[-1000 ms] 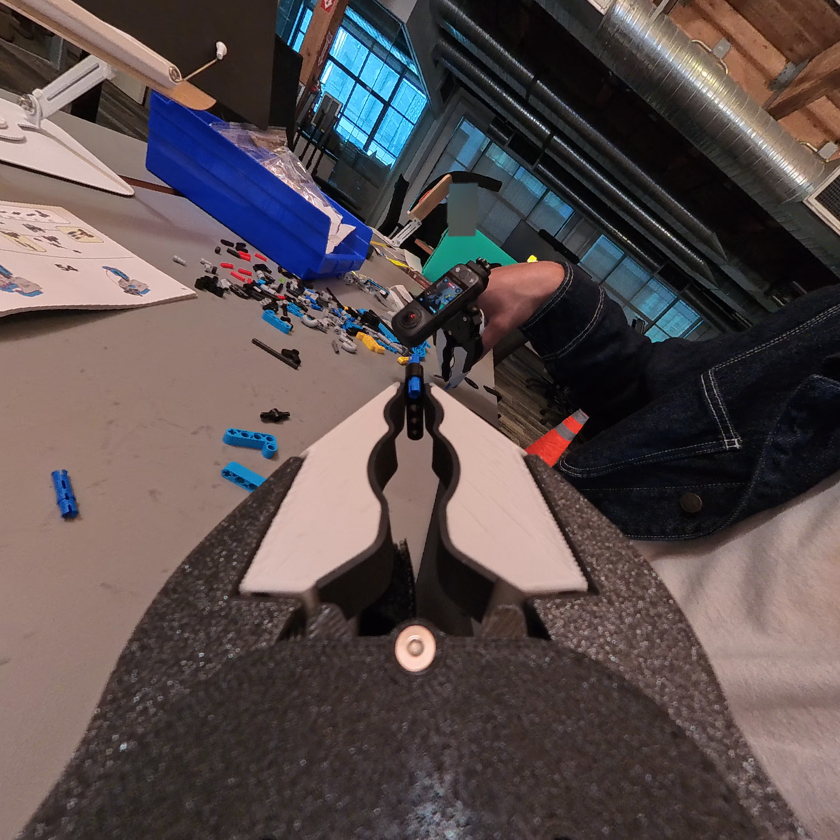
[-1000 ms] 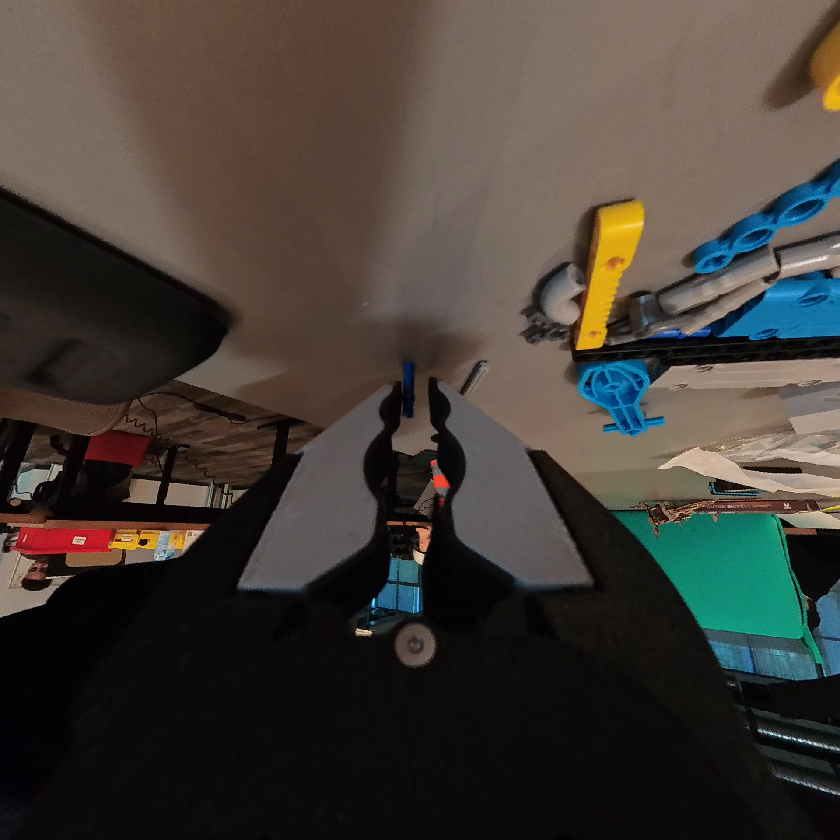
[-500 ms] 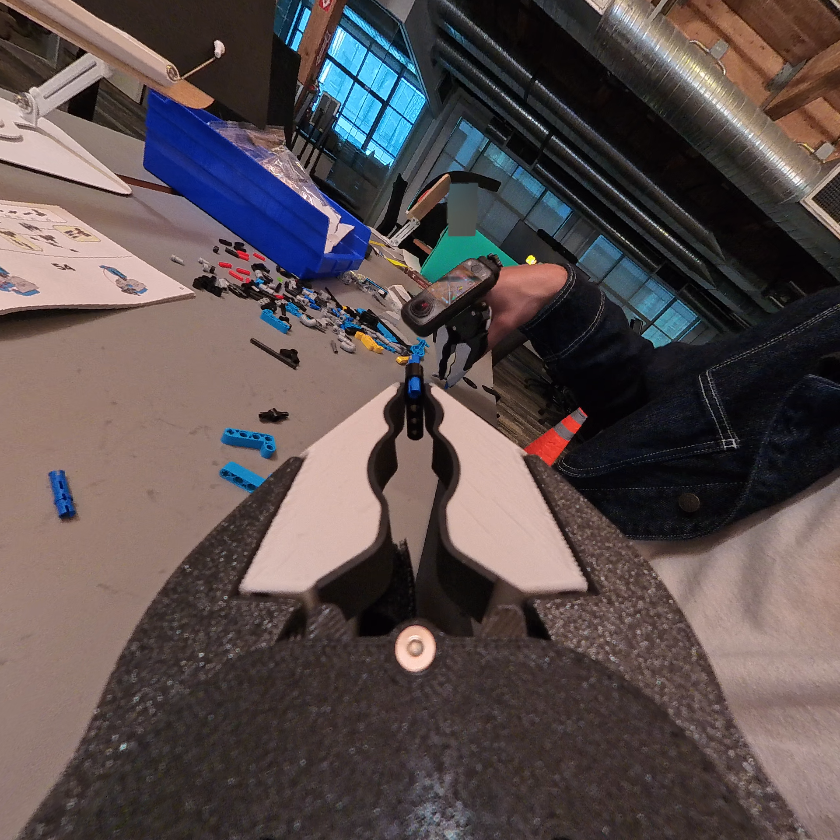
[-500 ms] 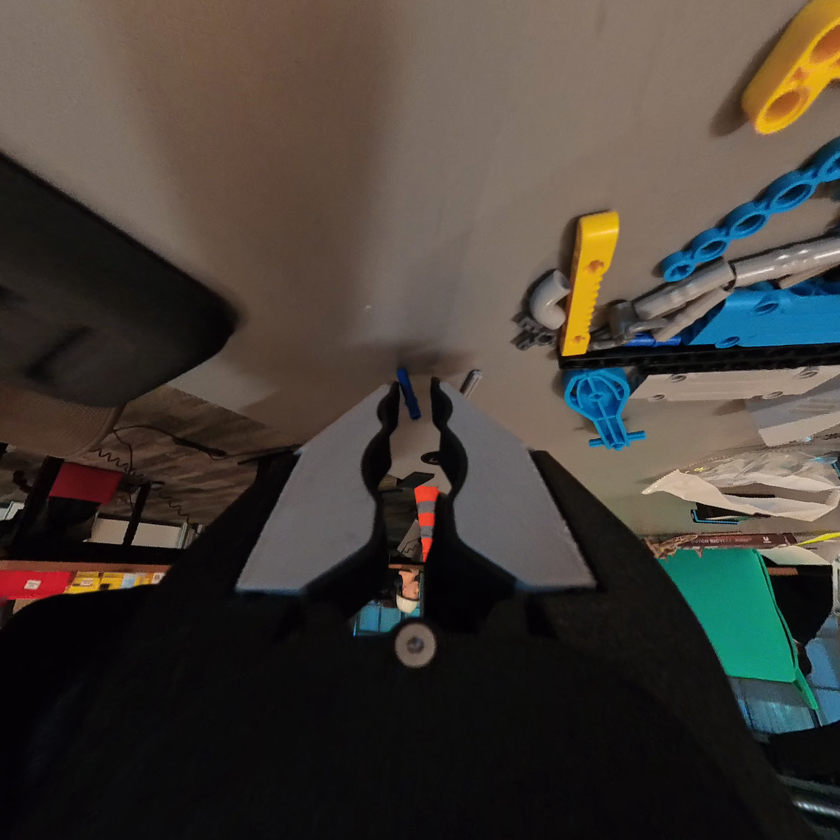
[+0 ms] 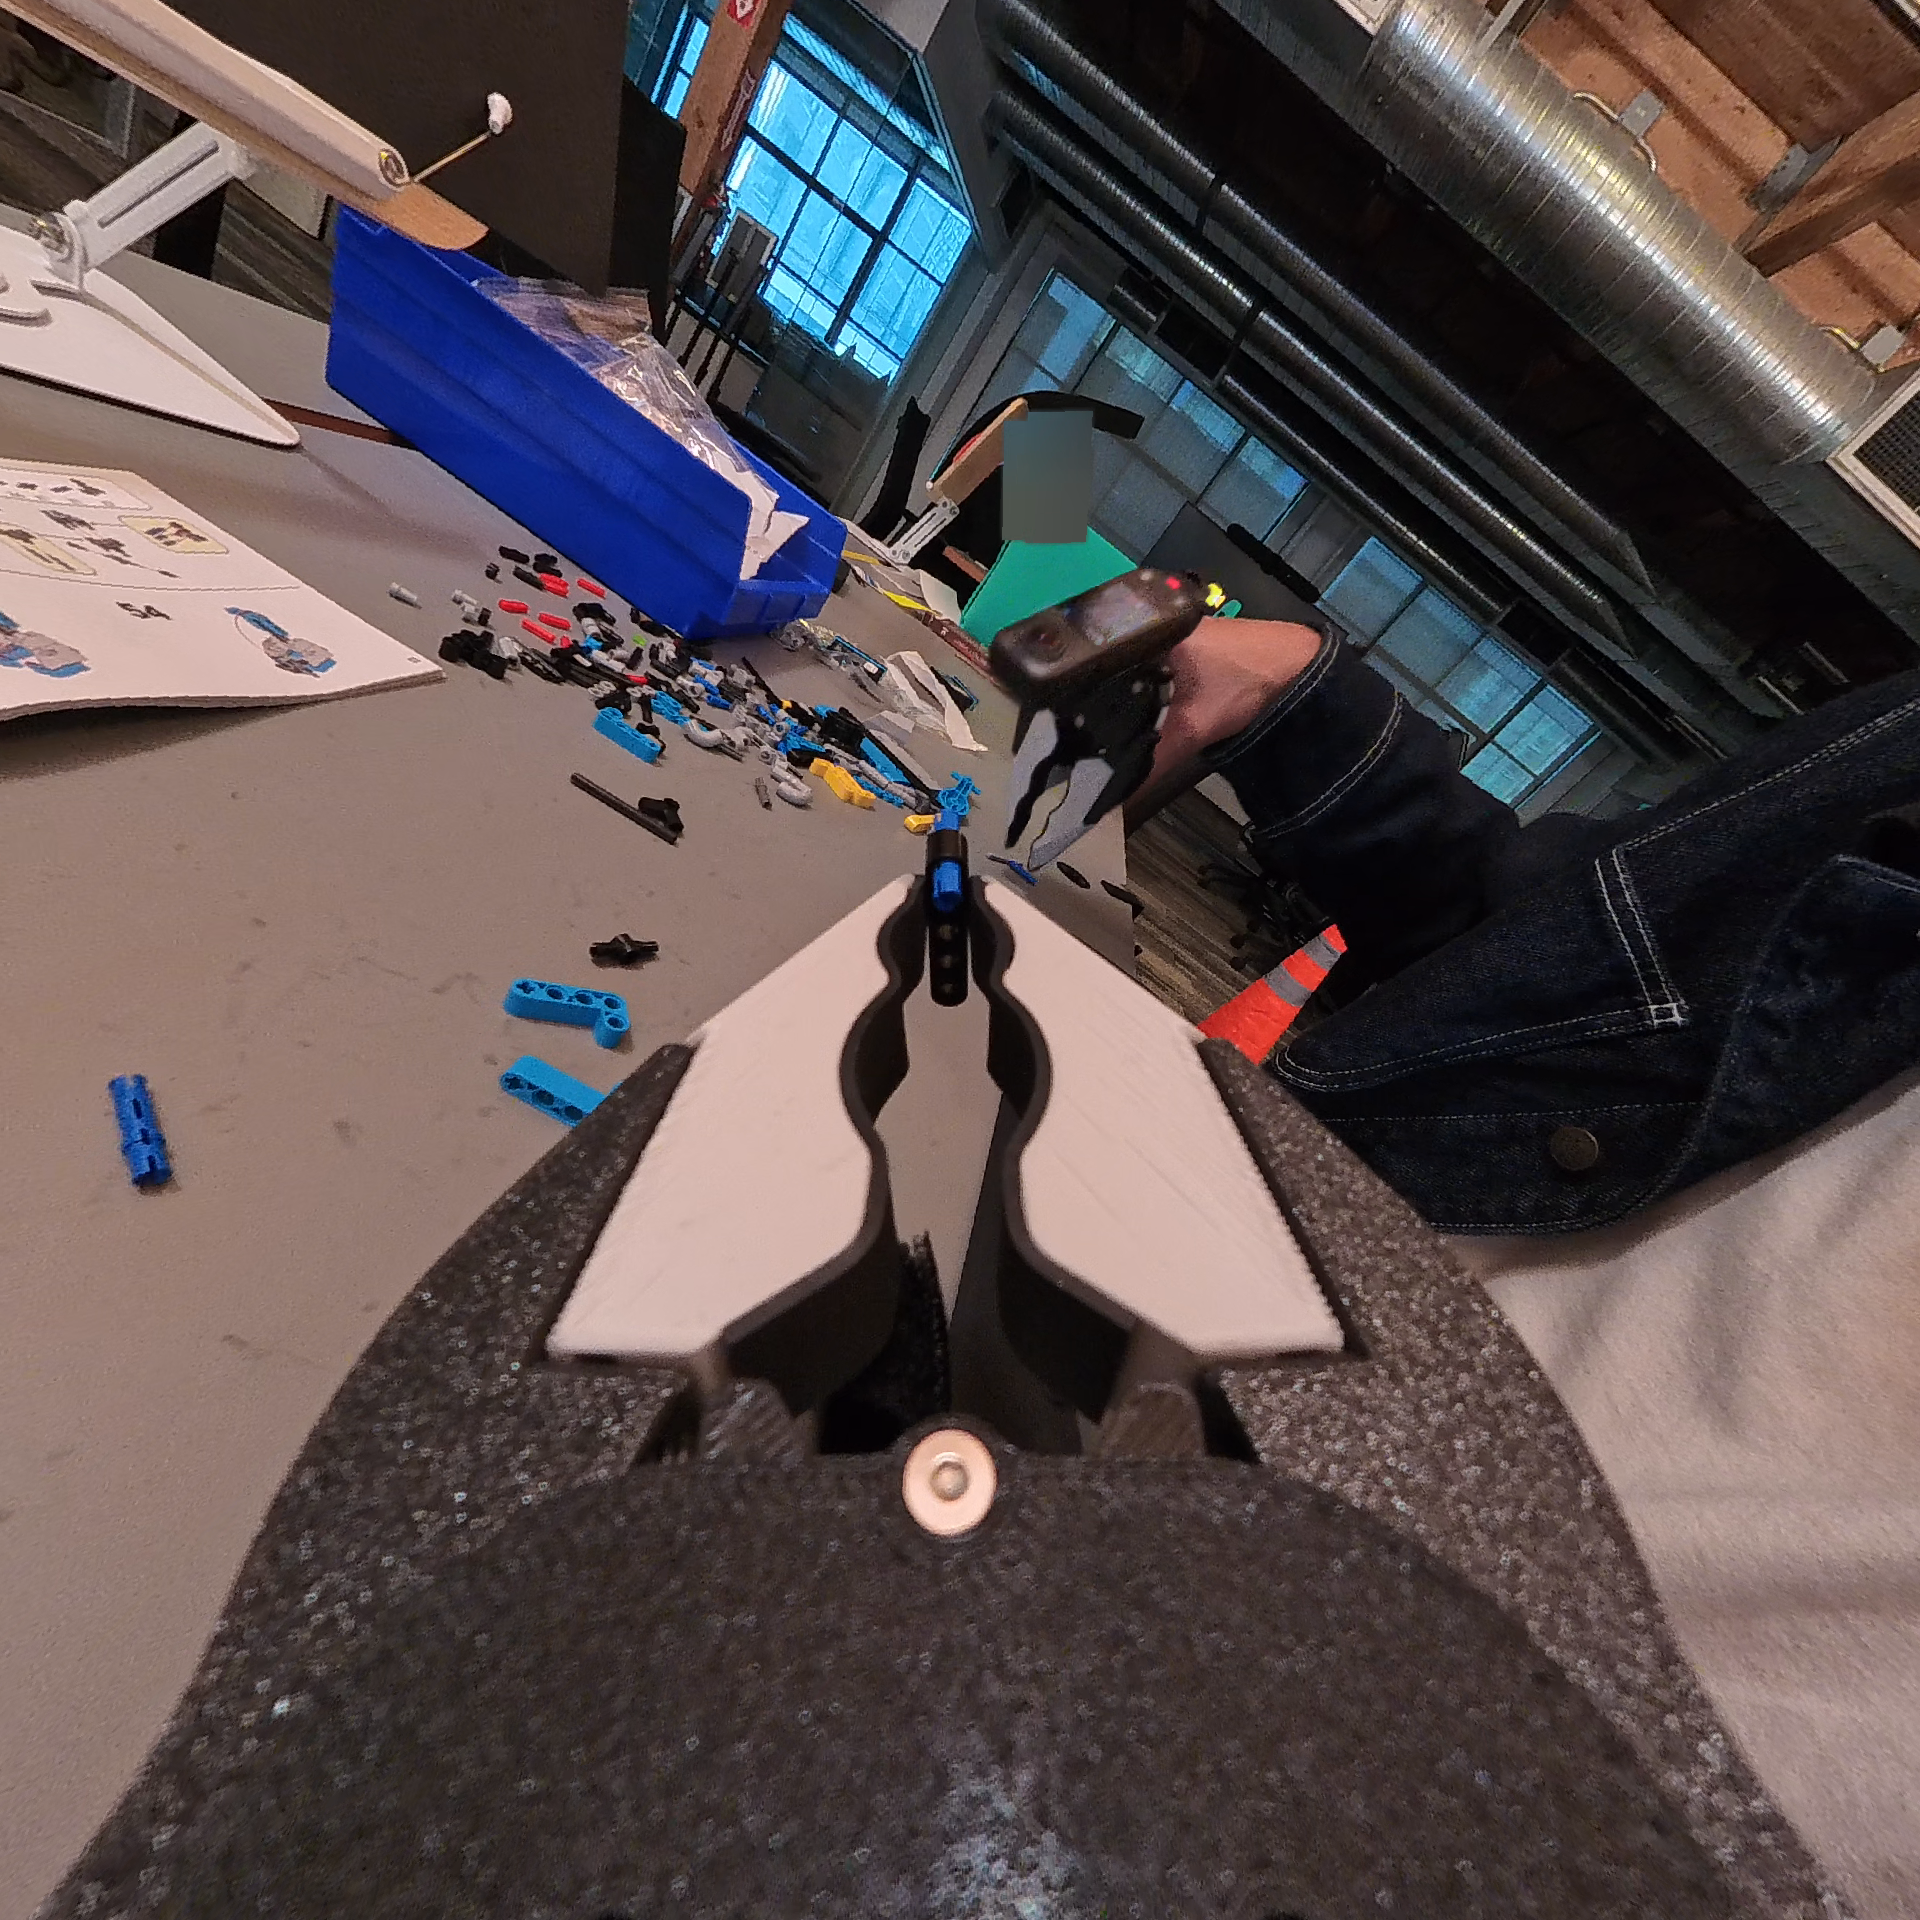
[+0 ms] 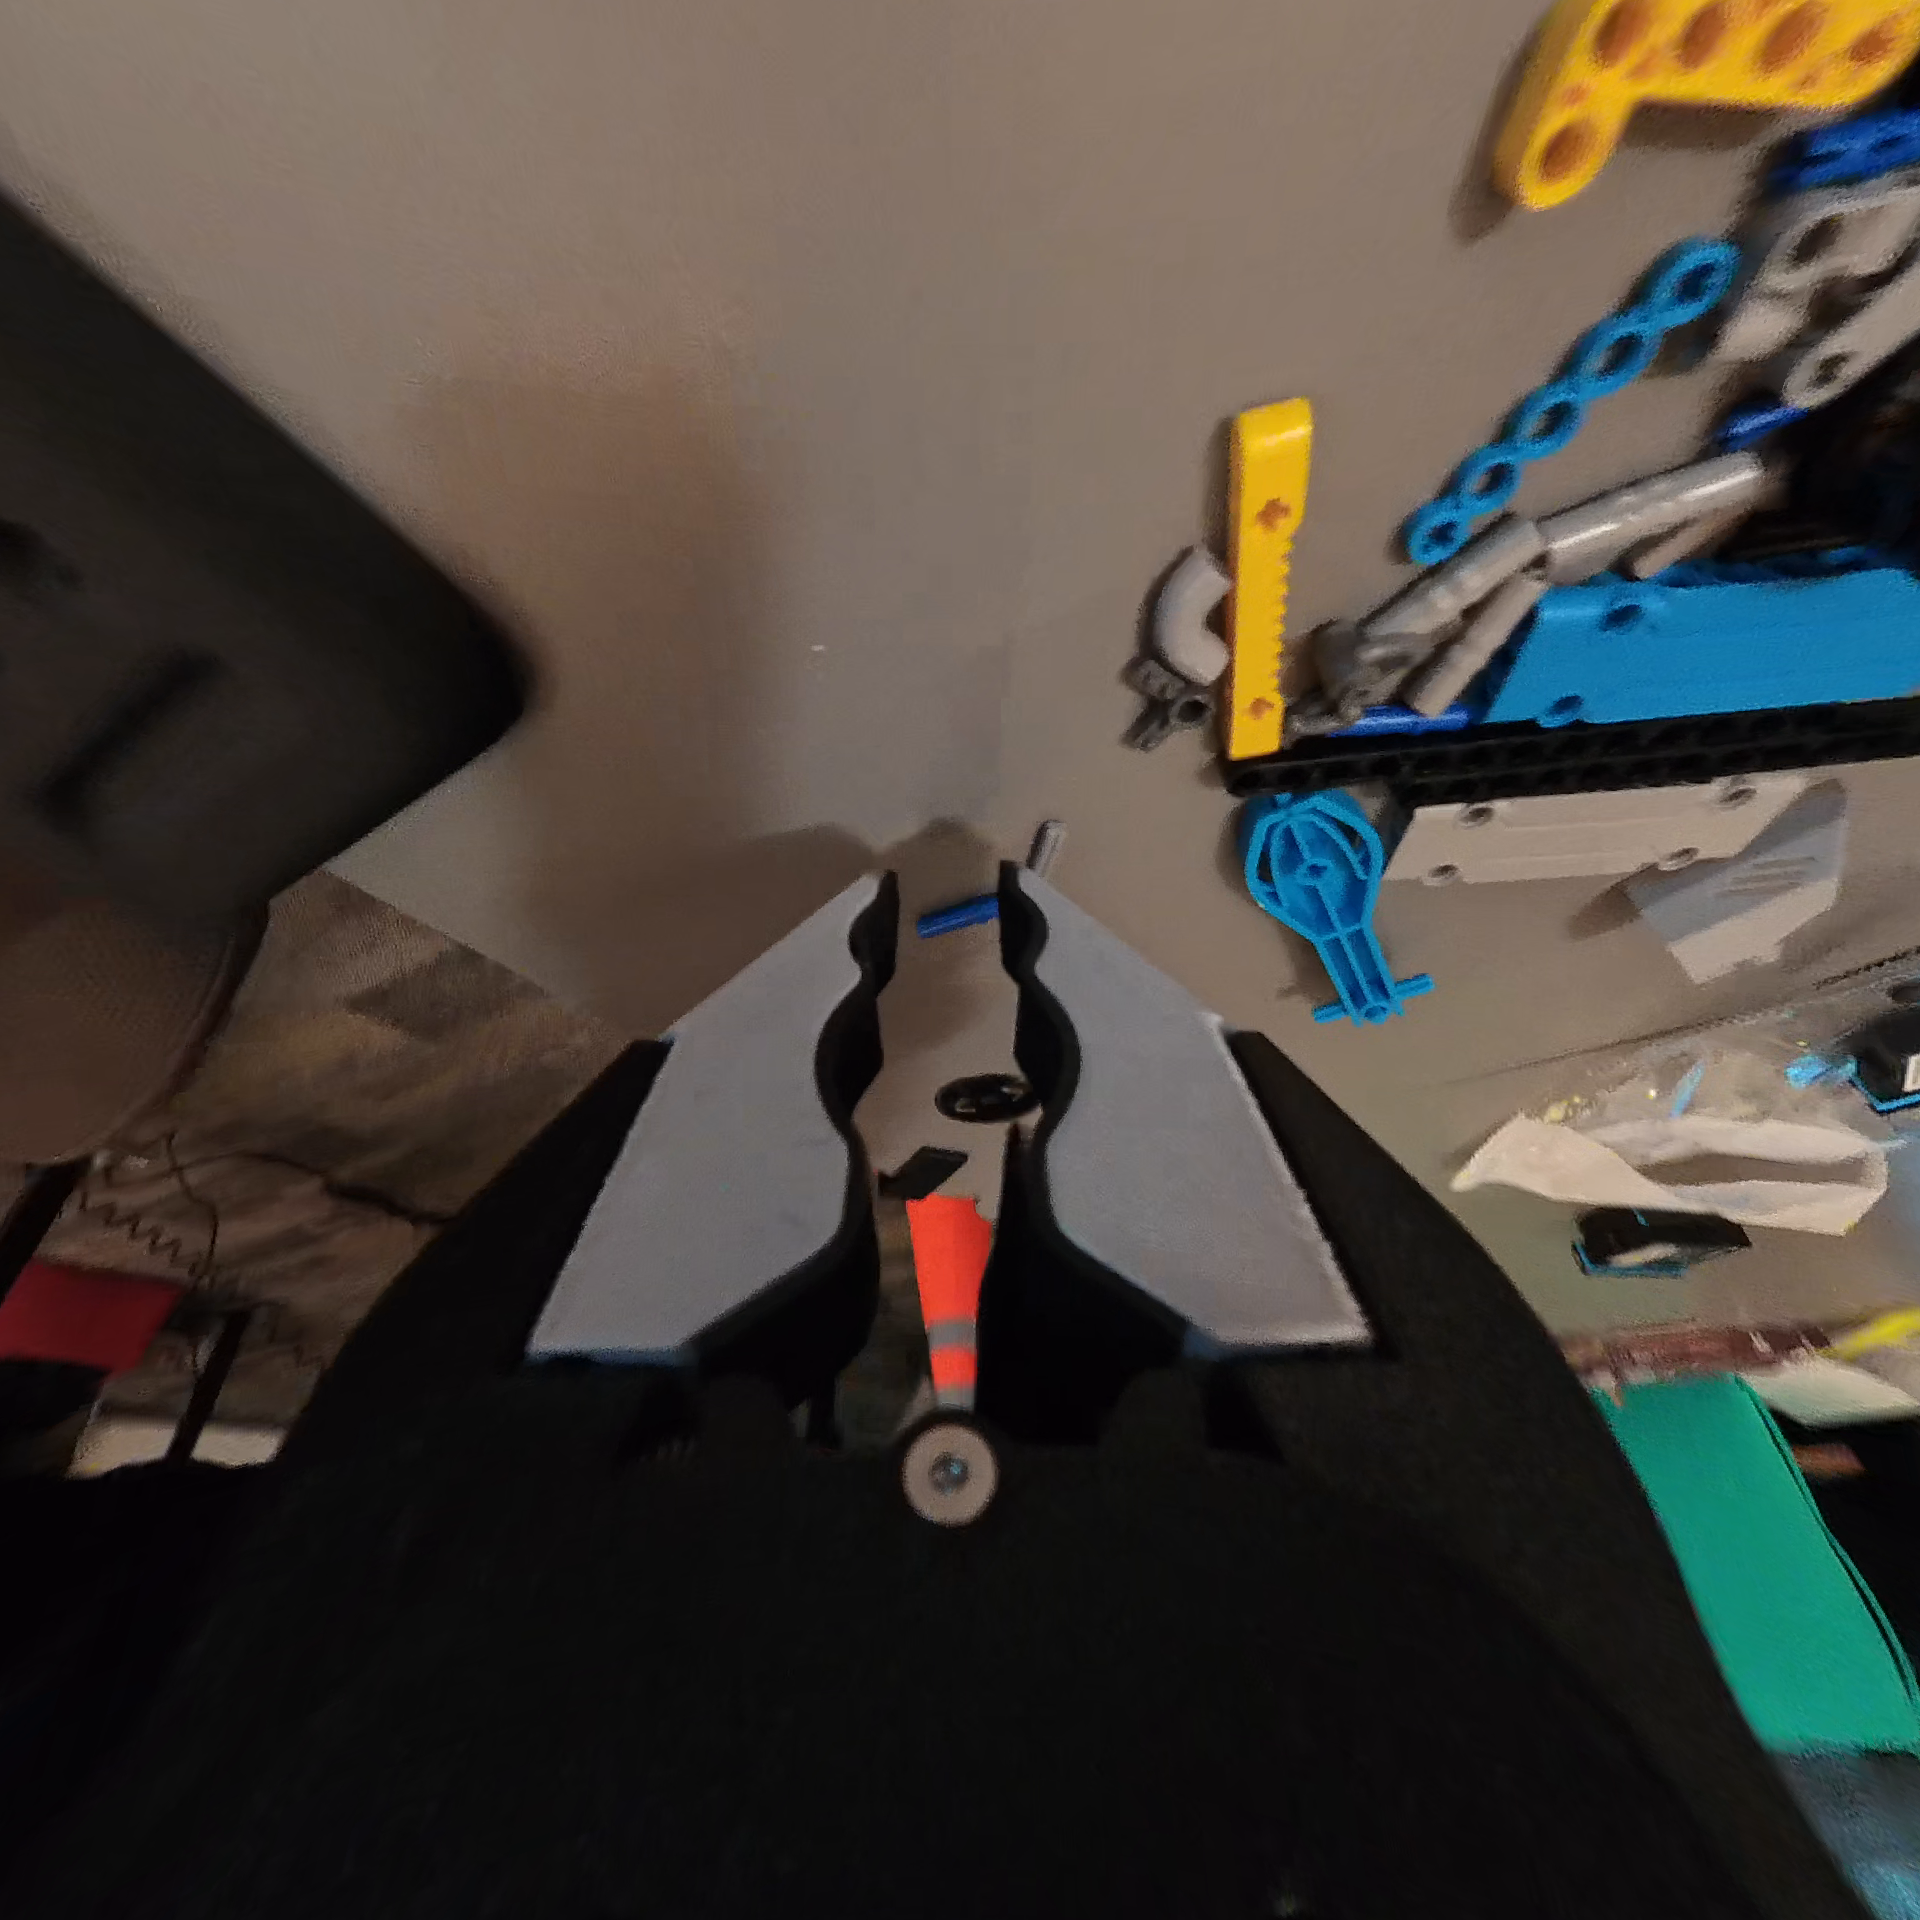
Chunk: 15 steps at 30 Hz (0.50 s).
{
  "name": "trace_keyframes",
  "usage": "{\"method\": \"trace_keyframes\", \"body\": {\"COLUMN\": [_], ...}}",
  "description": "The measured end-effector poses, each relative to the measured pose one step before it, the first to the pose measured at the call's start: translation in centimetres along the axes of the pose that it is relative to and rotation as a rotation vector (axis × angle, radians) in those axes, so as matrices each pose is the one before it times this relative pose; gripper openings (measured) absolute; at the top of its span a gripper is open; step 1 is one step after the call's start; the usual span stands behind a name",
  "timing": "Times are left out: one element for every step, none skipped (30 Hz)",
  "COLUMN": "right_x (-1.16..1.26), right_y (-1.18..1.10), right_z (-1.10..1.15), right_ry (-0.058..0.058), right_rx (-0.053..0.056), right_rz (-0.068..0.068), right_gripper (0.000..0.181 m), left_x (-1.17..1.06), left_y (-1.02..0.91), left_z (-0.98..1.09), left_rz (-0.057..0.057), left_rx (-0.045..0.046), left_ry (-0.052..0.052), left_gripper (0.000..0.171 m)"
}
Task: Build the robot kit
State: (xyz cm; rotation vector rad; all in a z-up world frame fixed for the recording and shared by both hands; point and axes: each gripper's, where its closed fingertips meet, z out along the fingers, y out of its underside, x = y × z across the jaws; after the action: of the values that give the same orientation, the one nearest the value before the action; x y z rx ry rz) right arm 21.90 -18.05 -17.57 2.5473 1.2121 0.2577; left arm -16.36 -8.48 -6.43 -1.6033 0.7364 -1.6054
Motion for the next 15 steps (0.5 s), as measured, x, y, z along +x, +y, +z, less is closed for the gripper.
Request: {"method": "trace_keyframes", "body": {"right_x": [0.029, 0.360, 0.505, 0.208, -0.305, -0.246, 0.007, 0.106, -0.167, -0.323, 0.121, 0.406, 0.074, -0.155, -0.182], "right_y": [-0.129, 0.201, 0.608, 0.753, 0.616, 0.520, 0.513, 0.401, 0.284, 0.271, 0.260, 0.269, 0.099, -0.204, -0.505], "right_z": [-0.660, -0.646, -0.439, -0.121, 0.167, 0.369, 0.525, 0.590, 0.532, 0.410, 0.282, 0.134, 0.031, -0.095, -0.239], "right_ry": [-0.0068, 0.0043, 0.0013, -0.0274, -0.0671, -0.0692, -0.0579, -0.0505, -0.0524, -0.0383, 0.0129, 0.0402, 0.0174, -0.0004, -0.0043], "right_rx": [0.0706, 0.0631, 0.0434, 0.0378, 0.0449, 0.0391, 0.0205, 0.0044, -0.0069, -0.0207, -0.0325, -0.0438, -0.0433, -0.0321, -0.0160], "right_rz": [0.0104, 0.0288, 0.0397, 0.0384, 0.0308, 0.0325, 0.0403, 0.0481, 0.0476, 0.0296, 0.0120, 0.0081, 0.0112, 0.0143, 0.0160], "right_gripper": [0.018, 0.016, 0.015, 0.015, 0.016, 0.016, 0.017, 0.019, 0.021, 0.022, 0.024, 0.024, 0.025, 0.027, 0.026], "left_x": [0.002, 0.009, 0.001, 0.025, 0.057, 0.053, 0.025, 0.015, -0.024, -0.015, -0.017, -0.030, -0.025, 0.001, -0.002], "left_y": [-0.007, -0.025, -0.005, 0.023, 0.069, 0.072, 0.045, 0.008, -0.007, -0.032, -0.033, -0.014, -0.003, 0.027, 0.029], "left_z": [-0.014, -0.019, -0.004, 0.028, 0.042, 0.060, 0.030, 0.015, -0.022, -0.024, -0.024, -0.019, 0.001, 0.018, 0.017], "left_rz": [-0.0007, -0.0005, -0.0001, -0.0004, -0.0010, -0.0001, 0.0011, 0.0006, -0.0009, -0.0016, -0.0011, -0.0009, -0.0010, -0.0004, 0.0006], "left_rx": [0.00096, 0.00154, 0.00088, -0.00175, -0.00381, -0.00407, -0.00267, -0.00062, 0.00110, 0.00219, 0.00225, 0.00156, -0.00003, -0.00174, -0.00183], "left_ry": [0.0003, 0.0005, 0.0005, 0.0020, 0.0038, 0.0028, 0.0006, 0.0003, -0.0007, -0.0008, -0.0006, -0.0011, -0.0007, -0.0002, 0.0000], "left_gripper": [0.007, 0.007, 0.007, 0.007, 0.007, 0.007, 0.007, 0.007, 0.007, 0.007, 0.007, 0.007, 0.007, 0.007, 0.007]}}
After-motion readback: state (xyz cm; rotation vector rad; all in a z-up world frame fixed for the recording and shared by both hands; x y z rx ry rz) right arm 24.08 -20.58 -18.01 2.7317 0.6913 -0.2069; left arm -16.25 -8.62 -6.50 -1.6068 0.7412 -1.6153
